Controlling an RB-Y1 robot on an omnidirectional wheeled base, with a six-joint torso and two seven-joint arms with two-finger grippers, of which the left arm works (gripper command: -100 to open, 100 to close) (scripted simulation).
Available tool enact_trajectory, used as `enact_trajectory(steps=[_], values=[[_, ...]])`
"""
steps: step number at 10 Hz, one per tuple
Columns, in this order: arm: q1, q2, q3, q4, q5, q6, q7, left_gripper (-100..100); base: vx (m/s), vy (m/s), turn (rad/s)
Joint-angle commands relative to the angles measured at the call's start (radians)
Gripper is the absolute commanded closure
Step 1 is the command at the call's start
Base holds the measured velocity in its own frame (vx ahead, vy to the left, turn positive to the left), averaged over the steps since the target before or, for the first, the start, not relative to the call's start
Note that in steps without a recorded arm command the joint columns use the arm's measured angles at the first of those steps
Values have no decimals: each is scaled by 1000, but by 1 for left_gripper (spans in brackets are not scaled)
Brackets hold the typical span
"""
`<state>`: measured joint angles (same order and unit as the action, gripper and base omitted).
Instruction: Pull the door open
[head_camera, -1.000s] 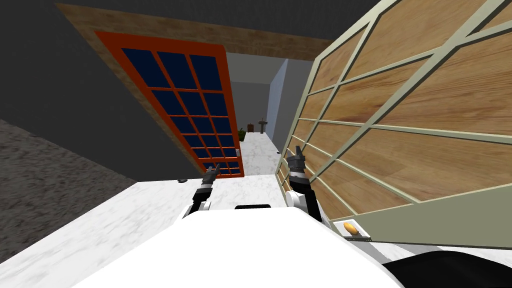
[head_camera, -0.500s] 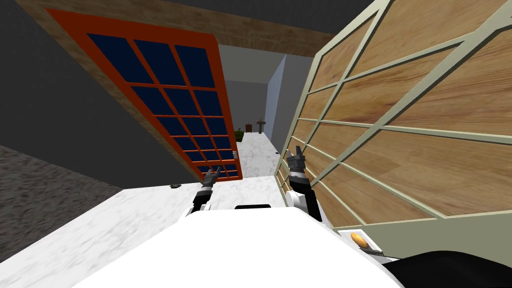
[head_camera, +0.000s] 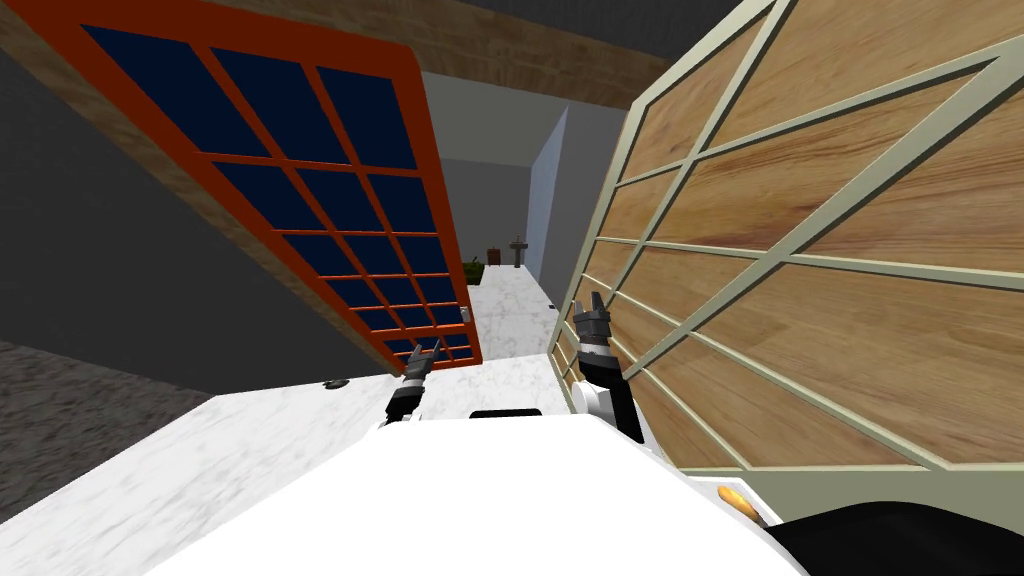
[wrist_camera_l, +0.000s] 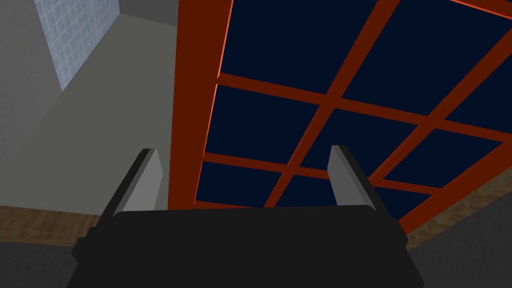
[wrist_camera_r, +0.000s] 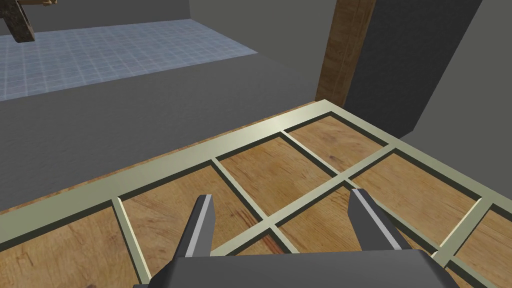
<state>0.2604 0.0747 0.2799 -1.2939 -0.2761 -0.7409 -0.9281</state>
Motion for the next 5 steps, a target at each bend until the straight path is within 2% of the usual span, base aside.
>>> enact_trajectory(steps=[1,5], values=[[-10,-4,10,37,-6,-9,-34,-100,103,-5,-47],[-24,-14,33,115,-21,-30,-109,-100,104,-3,-56]])
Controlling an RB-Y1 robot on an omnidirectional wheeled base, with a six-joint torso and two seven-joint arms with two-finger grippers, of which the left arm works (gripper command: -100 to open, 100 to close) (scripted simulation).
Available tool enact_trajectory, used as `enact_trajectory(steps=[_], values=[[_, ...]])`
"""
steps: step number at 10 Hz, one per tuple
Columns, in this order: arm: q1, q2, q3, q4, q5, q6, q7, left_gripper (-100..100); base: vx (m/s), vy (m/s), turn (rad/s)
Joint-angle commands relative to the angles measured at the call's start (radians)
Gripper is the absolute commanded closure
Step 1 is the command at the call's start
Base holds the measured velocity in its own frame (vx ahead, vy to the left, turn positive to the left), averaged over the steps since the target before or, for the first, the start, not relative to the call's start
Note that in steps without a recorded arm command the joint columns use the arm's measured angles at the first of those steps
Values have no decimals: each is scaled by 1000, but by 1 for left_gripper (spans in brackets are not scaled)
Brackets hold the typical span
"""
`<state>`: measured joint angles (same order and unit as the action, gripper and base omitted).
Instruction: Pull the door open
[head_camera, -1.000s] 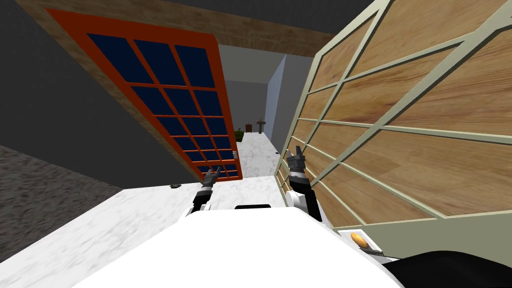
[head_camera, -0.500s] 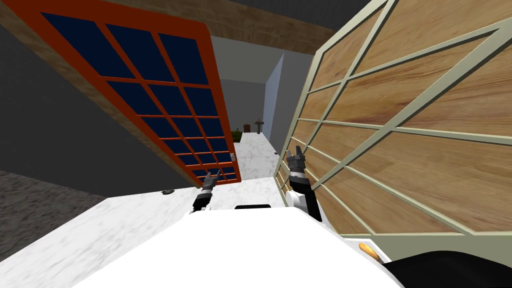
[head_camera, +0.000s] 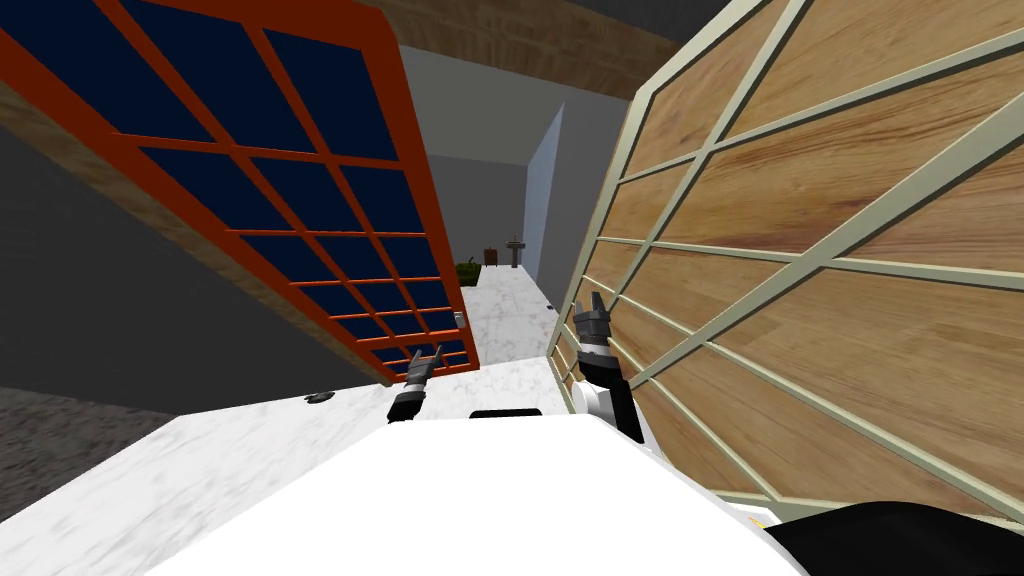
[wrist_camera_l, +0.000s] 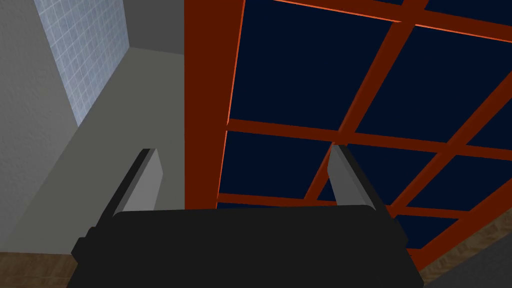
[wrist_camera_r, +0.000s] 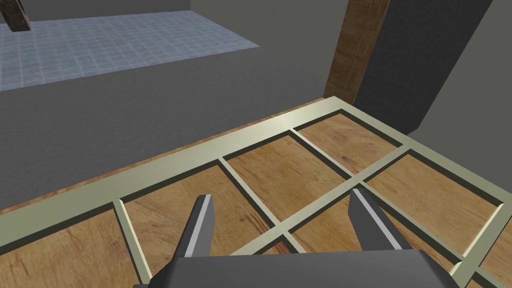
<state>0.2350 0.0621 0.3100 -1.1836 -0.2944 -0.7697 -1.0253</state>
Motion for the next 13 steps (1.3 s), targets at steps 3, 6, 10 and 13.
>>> enact_trajectory(steps=[3,6,10,13], values=[[-11,-13,22,73,-16,-20,-76,-100,105,13,-60],[-21,-25,39,129,-26,-35,-131,-100,114,12,-55],[-35,-43,60,203,-40,-55,-201,-100,92,12,-50],[-36,-51,65,218,-44,-58,-218,-100,80,13,-27]])
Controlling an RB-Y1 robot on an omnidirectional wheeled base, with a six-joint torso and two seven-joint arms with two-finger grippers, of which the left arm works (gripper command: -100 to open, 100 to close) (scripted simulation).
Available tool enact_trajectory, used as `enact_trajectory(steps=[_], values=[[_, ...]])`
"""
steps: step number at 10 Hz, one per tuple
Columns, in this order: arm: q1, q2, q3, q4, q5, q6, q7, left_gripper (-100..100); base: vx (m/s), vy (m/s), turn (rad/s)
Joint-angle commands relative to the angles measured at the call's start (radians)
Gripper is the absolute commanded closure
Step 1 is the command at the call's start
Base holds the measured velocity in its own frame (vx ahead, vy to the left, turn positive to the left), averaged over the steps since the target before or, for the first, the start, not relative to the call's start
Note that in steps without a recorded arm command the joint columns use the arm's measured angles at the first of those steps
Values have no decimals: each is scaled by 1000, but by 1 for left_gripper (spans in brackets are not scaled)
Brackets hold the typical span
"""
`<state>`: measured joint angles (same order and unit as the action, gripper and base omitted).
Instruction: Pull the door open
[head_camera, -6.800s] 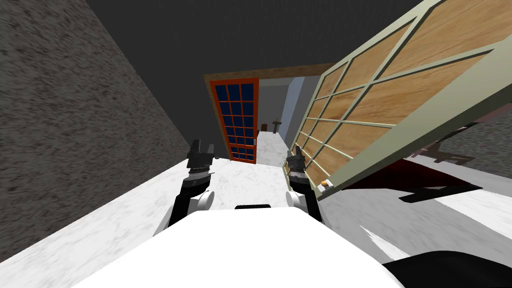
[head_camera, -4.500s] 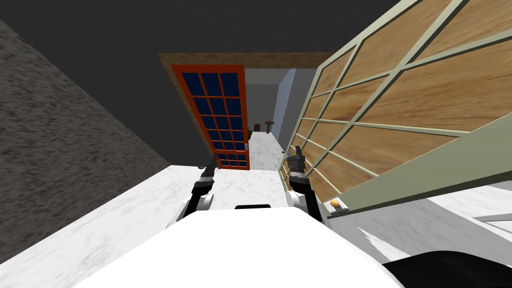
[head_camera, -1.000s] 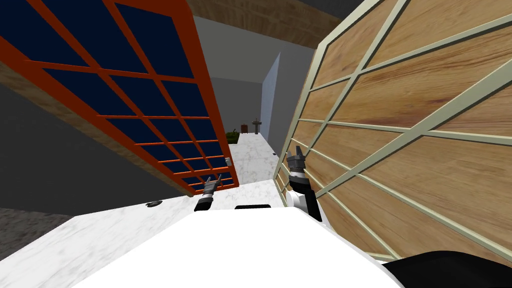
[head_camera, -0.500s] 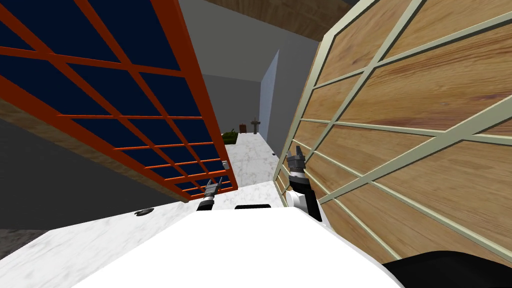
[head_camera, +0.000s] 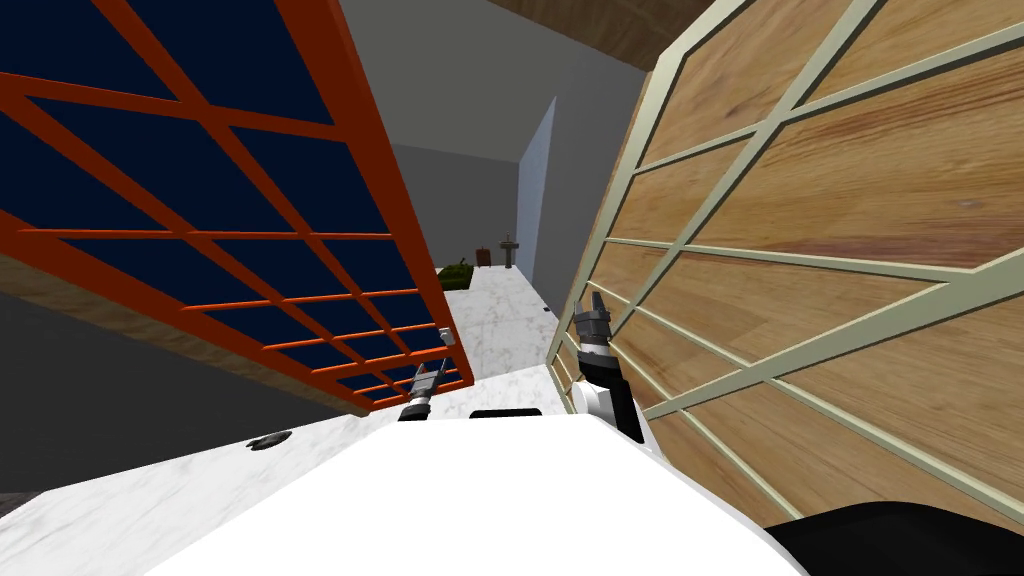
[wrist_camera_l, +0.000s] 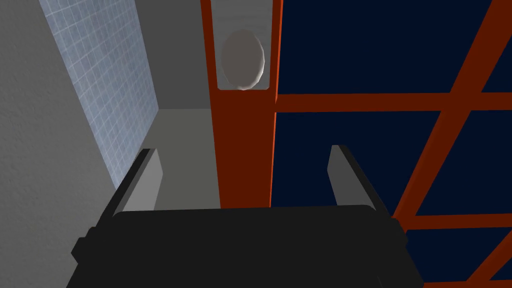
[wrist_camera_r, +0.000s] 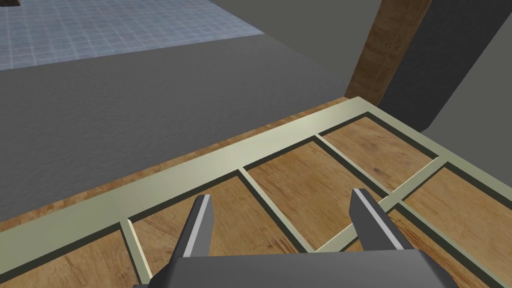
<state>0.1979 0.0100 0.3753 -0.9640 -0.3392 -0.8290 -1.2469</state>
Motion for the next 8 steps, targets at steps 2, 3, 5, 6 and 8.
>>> enact_trajectory(steps=[2,3,5,6,8], values=[[0,36,16,18,12,-10,11,-100,155,-8,-95],[0,46,22,26,16,-14,15,-100,201,-2,-84],[1,62,35,41,26,-22,24,-100,205,14,-74],[1,68,42,48,31,-26,28,-100,197,-11,-88],[1,74,56,65,41,-35,37,-100,204,14,-84]])
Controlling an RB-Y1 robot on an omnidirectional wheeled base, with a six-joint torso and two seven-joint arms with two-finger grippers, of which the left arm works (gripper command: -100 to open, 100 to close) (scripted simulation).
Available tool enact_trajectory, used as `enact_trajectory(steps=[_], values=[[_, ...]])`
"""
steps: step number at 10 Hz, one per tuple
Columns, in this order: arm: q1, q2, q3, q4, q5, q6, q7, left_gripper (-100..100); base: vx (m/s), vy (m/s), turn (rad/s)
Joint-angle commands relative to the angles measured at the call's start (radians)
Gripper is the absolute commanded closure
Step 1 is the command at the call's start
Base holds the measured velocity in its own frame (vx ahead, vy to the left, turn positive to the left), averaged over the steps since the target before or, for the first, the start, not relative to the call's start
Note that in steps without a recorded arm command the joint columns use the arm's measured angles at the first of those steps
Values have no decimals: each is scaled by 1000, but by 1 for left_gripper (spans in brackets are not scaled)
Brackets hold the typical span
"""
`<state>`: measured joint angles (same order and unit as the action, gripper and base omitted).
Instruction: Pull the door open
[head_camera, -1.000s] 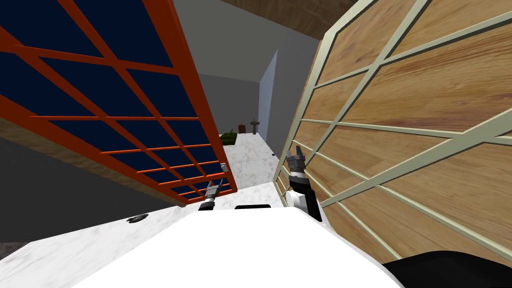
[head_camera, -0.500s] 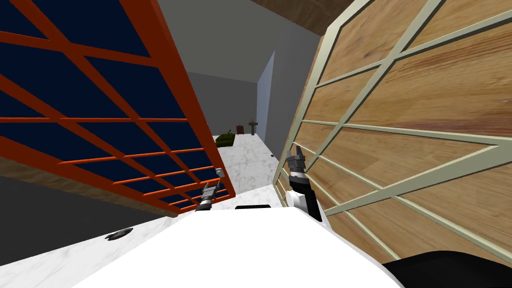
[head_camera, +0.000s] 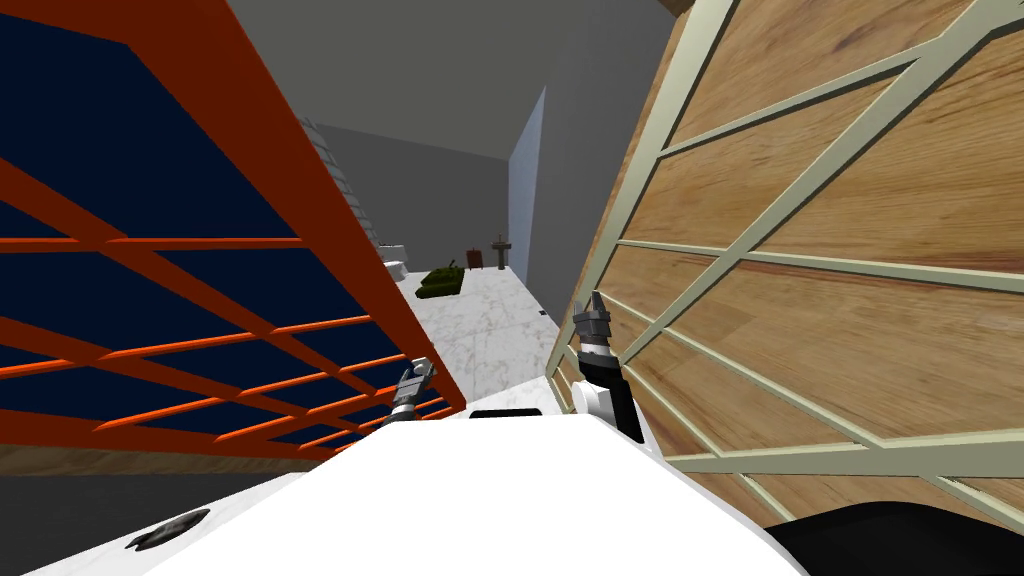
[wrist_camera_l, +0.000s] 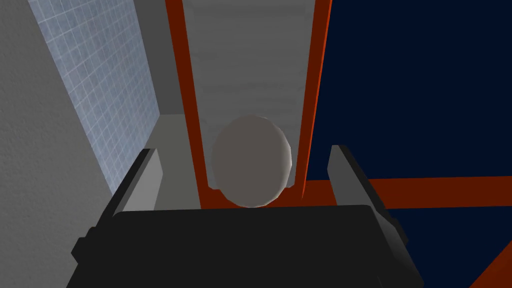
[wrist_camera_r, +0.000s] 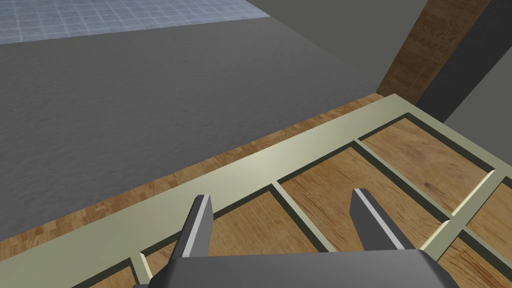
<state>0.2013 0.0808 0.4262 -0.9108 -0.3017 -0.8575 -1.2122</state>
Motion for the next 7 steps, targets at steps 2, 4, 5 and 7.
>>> enact_trajectory(steps=[2,4,5,7], values=[[0,0,0,0,0,0,0,100,28,1,11],[0,0,0,0,0,0,0,100,-28,2,-10],[0,0,0,0,0,0,0,100,-9,2,-5],[0,0,0,0,0,0,0,100,0,0,0]])
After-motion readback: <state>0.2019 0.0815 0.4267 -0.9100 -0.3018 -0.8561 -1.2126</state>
